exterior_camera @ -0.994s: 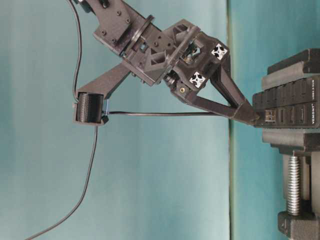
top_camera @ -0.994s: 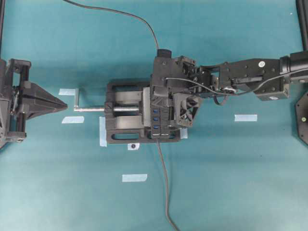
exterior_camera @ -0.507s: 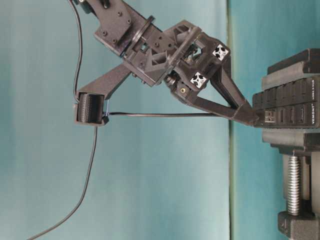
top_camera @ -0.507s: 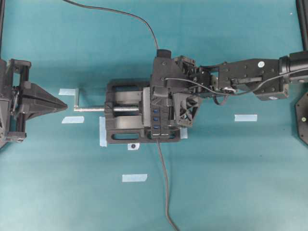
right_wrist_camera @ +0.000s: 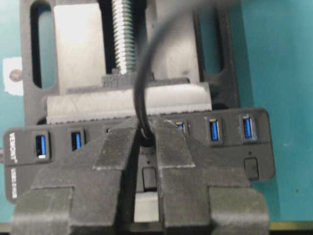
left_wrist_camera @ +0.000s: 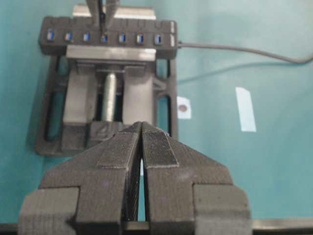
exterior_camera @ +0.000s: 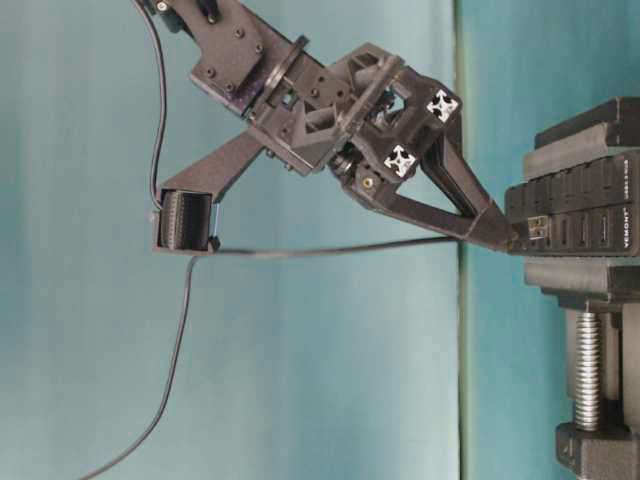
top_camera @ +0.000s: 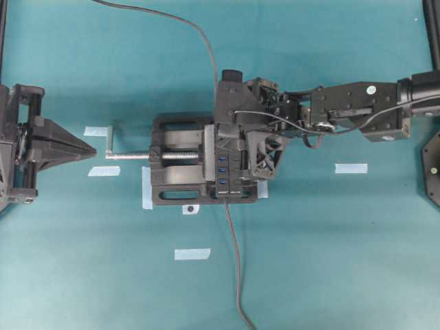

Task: Insert the USB into the center port of the fixed hub
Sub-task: 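Push the held USB plug into the center port with the right gripper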

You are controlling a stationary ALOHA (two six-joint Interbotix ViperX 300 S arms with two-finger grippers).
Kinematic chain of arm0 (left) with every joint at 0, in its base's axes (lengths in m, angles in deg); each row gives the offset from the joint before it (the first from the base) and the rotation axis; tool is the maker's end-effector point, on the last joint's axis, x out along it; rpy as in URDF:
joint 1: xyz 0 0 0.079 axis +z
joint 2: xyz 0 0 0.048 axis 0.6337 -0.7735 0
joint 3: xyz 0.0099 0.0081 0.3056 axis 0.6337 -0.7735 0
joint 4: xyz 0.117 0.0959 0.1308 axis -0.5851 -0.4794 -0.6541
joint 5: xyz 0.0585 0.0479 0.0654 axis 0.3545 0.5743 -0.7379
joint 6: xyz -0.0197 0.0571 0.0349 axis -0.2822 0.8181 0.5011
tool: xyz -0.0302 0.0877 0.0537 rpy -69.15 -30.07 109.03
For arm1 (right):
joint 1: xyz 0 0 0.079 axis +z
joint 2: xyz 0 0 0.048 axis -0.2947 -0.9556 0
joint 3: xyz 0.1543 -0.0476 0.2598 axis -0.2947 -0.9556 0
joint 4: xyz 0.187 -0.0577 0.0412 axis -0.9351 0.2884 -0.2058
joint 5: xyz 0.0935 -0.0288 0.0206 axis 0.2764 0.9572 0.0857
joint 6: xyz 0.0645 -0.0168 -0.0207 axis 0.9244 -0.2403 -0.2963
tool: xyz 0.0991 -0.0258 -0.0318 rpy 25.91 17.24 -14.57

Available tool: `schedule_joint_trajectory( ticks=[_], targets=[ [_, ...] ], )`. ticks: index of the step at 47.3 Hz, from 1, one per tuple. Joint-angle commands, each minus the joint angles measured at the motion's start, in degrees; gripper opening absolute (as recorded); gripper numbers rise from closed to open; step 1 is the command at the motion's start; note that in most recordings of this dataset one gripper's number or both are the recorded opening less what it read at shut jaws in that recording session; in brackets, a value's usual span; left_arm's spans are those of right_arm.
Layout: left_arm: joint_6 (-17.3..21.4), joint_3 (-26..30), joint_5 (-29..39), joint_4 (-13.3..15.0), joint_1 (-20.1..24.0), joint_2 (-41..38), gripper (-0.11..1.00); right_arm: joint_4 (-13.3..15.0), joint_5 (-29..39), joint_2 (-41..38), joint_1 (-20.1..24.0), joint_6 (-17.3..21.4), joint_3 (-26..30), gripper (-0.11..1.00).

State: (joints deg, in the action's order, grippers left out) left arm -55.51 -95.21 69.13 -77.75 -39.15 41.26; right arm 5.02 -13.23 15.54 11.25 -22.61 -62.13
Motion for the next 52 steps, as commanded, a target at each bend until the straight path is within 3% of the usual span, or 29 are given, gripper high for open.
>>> schedule_joint_trajectory(
  ticks=[1, 52],
  targets=[
    [0.00, 0.70, -0.53, -0.09, 0.09, -0.18, 0.01, -0.09, -1.49, 0.26, -0.26, -0.35, 0.53, 0.07],
    [0.00, 0.44, -0.44, -0.09, 0.18, 0.70, 0.01, -0.35, -4.83, 0.53, -0.62, -0.09, -1.49, 0.07]
  ],
)
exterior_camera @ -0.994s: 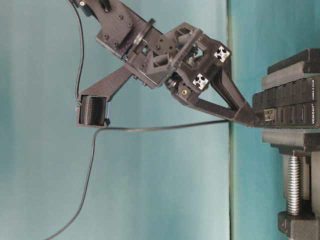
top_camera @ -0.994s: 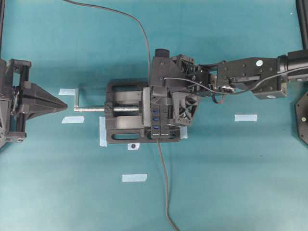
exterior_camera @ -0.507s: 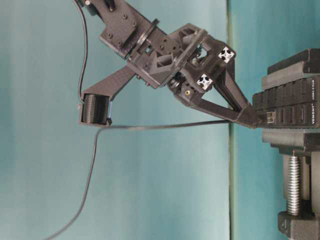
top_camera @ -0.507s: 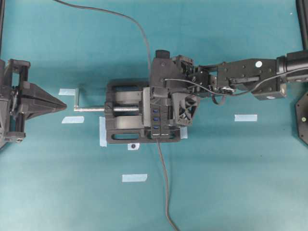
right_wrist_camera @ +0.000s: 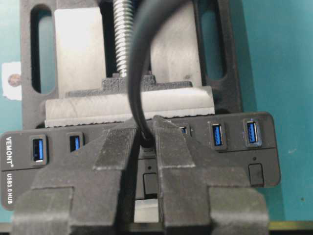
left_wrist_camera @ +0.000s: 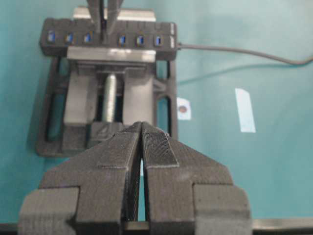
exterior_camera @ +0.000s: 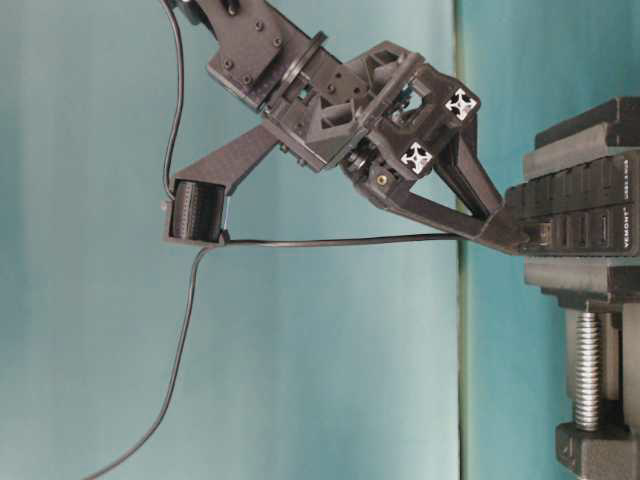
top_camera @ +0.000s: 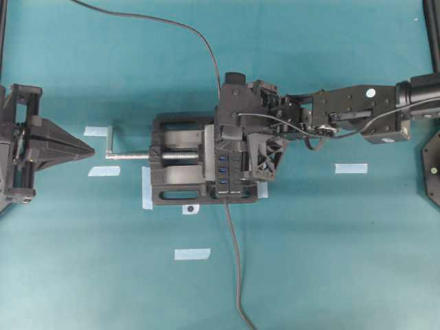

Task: Insert the USB into the center port of the fixed hub
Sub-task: 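Push the held USB plug into the center port with the right gripper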

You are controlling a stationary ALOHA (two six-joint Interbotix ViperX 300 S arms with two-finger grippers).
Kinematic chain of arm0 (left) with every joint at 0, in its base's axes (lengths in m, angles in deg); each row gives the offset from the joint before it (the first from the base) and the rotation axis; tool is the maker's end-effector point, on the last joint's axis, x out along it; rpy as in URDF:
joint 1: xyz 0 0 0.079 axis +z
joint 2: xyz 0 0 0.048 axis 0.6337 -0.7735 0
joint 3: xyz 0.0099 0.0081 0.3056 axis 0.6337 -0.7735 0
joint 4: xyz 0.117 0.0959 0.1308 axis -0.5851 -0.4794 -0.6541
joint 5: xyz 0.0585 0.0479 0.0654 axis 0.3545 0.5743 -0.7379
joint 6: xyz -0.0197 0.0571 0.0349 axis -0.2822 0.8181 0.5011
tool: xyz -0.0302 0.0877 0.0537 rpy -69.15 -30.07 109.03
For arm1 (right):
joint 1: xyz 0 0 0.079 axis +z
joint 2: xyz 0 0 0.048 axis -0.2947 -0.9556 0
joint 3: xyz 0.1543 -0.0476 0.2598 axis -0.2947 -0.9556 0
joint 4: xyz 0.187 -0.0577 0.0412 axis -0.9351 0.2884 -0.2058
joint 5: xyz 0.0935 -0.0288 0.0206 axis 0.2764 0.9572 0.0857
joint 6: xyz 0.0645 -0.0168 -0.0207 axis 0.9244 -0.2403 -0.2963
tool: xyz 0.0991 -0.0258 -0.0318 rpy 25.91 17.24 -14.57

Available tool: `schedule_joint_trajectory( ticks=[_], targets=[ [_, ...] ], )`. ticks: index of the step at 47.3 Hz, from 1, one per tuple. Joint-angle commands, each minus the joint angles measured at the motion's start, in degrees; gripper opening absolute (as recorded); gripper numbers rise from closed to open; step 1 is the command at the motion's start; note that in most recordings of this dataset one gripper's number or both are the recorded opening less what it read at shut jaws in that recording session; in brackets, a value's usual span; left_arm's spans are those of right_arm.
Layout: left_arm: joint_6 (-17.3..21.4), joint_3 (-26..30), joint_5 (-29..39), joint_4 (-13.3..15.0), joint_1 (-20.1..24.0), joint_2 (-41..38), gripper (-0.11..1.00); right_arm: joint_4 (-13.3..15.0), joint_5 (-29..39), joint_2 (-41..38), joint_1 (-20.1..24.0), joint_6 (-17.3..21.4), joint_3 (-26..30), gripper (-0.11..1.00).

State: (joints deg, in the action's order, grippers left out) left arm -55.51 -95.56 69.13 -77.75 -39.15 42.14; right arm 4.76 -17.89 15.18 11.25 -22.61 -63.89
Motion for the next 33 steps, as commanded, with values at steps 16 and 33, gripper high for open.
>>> schedule_joint_trajectory(
  ticks=[16, 33],
  targets=[
    [0.00, 0.70, -0.44, -0.09, 0.18, -0.18, 0.01, -0.09, 0.09, 0.18, -0.53, 0.00, 0.09, 0.07],
    [0.00, 0.70, -0.44, -0.09, 0.18, -0.18, 0.01, -0.35, 1.05, -1.05, -0.53, 0.00, -0.62, 0.07]
  ],
)
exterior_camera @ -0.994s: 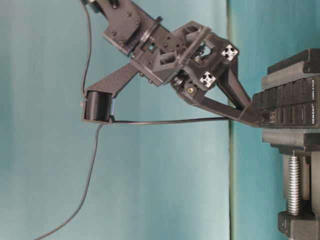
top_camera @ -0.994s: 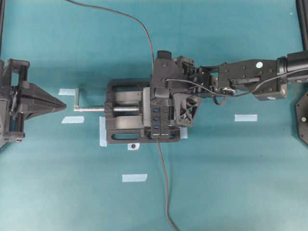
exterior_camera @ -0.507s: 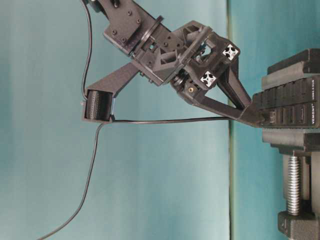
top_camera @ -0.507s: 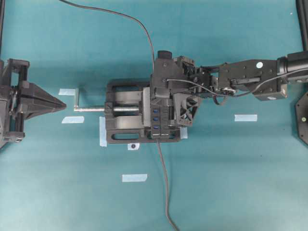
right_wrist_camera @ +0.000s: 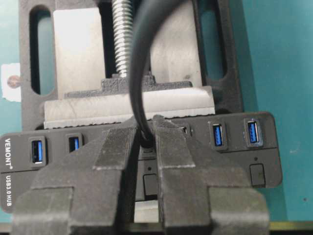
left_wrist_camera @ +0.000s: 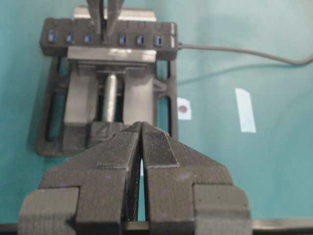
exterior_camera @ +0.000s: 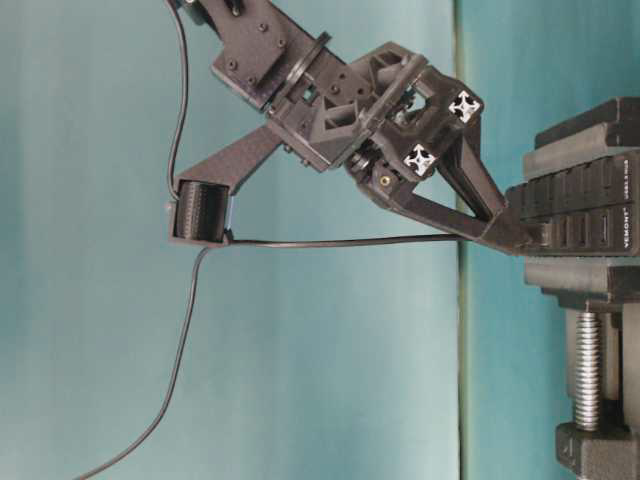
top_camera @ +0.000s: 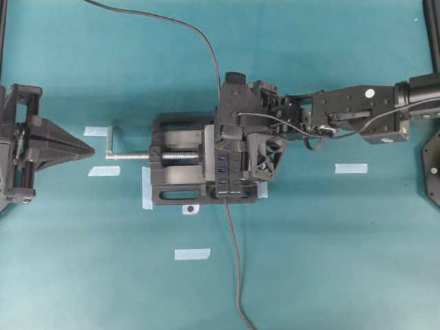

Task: Insert the USB into the center port of the fixed hub
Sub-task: 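Push the held USB plug into the center port with the right gripper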

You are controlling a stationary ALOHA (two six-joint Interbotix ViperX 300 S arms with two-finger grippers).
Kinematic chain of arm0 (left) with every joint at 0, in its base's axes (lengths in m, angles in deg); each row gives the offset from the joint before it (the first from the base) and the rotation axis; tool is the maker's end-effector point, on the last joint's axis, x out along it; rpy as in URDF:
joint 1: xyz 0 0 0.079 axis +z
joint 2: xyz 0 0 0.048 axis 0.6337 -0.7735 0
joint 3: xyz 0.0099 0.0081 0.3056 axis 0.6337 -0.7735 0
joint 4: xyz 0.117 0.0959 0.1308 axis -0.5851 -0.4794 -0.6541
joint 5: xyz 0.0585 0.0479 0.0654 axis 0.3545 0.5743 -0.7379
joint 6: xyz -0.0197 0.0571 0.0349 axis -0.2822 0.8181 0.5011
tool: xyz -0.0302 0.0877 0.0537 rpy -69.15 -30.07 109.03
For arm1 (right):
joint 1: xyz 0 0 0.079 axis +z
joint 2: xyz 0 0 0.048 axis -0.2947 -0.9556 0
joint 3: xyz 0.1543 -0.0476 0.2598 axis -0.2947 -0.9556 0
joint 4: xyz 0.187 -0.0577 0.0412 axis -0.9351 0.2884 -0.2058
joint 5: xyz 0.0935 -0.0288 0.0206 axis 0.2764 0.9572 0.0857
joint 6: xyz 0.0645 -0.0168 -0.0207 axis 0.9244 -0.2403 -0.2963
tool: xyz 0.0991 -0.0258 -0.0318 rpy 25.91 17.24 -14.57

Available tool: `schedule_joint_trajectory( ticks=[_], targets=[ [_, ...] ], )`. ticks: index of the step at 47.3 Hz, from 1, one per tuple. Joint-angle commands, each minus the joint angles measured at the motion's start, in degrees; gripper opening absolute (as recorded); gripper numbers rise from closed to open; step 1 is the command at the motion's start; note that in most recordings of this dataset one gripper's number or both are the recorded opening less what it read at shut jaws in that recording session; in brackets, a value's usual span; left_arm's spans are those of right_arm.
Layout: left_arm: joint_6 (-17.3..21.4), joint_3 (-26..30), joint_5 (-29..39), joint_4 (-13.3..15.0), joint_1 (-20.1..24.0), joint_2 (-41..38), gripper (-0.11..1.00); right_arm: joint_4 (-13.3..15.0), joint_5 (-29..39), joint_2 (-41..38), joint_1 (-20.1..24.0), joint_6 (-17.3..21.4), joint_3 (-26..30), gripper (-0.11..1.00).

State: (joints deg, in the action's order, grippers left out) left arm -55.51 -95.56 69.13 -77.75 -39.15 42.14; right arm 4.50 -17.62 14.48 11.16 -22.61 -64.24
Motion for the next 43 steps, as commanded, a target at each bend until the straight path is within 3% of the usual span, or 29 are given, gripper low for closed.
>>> schedule_joint_trajectory(
  ticks=[1, 43],
  targets=[
    [-0.09, 0.62, -0.53, 0.00, 0.18, -0.18, 0.01, -0.09, 0.88, -0.44, -0.44, 0.00, -0.35, 0.07],
    [0.00, 0.97, -0.44, -0.09, 0.18, -0.26, 0.01, -0.09, 2.29, -0.79, -0.53, 0.18, -0.70, 0.07]
  ],
)
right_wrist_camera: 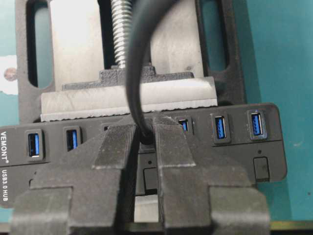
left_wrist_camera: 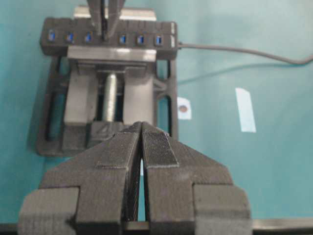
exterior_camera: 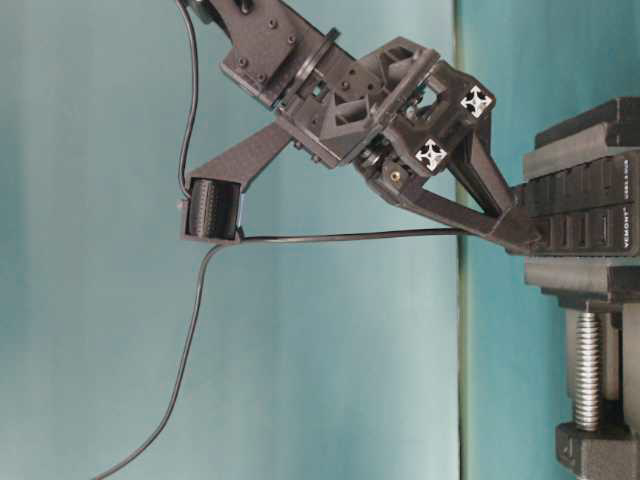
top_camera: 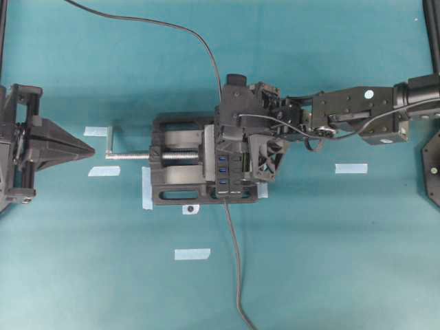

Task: Insert the USB into the center port of the fixed hub
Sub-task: 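Push the held USB plug into the center port with the right gripper, then open the right gripper to release the inserted plug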

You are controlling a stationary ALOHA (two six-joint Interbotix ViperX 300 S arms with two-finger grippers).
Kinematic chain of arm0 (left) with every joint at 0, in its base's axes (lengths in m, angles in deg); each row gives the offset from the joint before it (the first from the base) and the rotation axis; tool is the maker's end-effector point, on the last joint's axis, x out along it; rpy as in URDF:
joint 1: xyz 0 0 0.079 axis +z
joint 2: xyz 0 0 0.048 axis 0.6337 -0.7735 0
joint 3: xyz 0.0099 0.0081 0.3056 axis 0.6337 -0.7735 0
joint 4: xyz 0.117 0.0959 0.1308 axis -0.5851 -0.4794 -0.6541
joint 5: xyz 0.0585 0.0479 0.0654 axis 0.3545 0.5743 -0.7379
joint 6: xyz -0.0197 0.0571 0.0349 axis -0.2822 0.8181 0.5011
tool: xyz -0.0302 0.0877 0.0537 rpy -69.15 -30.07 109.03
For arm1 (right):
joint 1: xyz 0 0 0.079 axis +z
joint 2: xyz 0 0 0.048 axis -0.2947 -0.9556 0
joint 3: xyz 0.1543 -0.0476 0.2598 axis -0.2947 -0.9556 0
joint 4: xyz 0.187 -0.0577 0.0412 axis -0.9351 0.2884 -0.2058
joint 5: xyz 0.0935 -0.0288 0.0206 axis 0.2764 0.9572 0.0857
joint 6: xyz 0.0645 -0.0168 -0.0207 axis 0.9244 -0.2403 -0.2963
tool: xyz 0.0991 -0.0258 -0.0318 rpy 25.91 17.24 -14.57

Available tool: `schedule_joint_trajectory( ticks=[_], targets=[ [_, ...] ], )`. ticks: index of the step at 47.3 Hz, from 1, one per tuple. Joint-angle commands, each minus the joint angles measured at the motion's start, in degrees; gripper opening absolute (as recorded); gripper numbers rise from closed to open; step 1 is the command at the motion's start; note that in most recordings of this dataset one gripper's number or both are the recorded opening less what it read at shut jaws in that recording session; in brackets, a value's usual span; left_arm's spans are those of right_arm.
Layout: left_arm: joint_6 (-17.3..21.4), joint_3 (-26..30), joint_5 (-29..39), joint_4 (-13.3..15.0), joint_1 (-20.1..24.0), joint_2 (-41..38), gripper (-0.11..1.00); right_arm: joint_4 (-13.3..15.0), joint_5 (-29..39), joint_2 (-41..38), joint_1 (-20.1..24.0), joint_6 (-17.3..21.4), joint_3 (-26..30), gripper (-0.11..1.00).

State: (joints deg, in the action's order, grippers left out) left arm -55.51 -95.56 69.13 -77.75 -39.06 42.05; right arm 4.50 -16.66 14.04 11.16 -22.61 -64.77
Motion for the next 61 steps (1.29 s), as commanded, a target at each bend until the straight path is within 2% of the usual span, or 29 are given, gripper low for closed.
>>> schedule_joint_trajectory(
  ticks=[1, 16, 23, 28, 33, 40, 46, 49, 61],
  targets=[
    [0.00, 0.88, -0.44, 0.00, 0.09, -0.26, 0.01, -0.09, 1.23, -0.35, -0.53, 0.18, -0.18, 0.07],
    [-0.09, 0.88, -0.44, -0.09, 0.09, -0.26, 0.01, 0.00, 1.32, -0.18, -0.53, 0.00, 1.14, 0.07],
    [-1.58, 0.70, -0.53, -0.09, 0.09, -0.18, 0.01, 0.00, 0.88, 0.18, -0.53, 0.00, 1.23, 0.11],
    [-2.37, 0.53, -0.44, -0.09, 0.09, -0.09, 0.01, 0.00, 0.88, 0.35, -0.62, -0.18, 1.32, 0.18],
    [-2.37, 0.53, -0.53, -0.09, 0.09, 0.09, 0.01, -0.09, 1.14, 0.26, -0.62, -0.18, 1.49, 0.30],
    [-2.37, 0.53, -0.26, -0.09, 0.09, 0.44, 0.01, 0.00, 1.14, 0.35, -0.70, 0.00, 1.85, 0.55],
    [-2.37, 0.53, -0.26, 0.00, 0.09, 0.44, 0.01, -0.09, 1.23, 0.35, -0.70, 0.00, 2.20, 0.72],
    [-2.46, 0.53, -0.26, -0.09, 0.09, 0.53, 0.01, 0.00, 1.32, 0.35, -0.70, 0.00, 2.29, 0.76],
    [-2.46, 0.70, -0.53, -0.09, 0.09, 0.53, 0.01, 0.00, 1.41, 0.62, -0.70, 0.09, 2.37, 0.77]
  ],
)
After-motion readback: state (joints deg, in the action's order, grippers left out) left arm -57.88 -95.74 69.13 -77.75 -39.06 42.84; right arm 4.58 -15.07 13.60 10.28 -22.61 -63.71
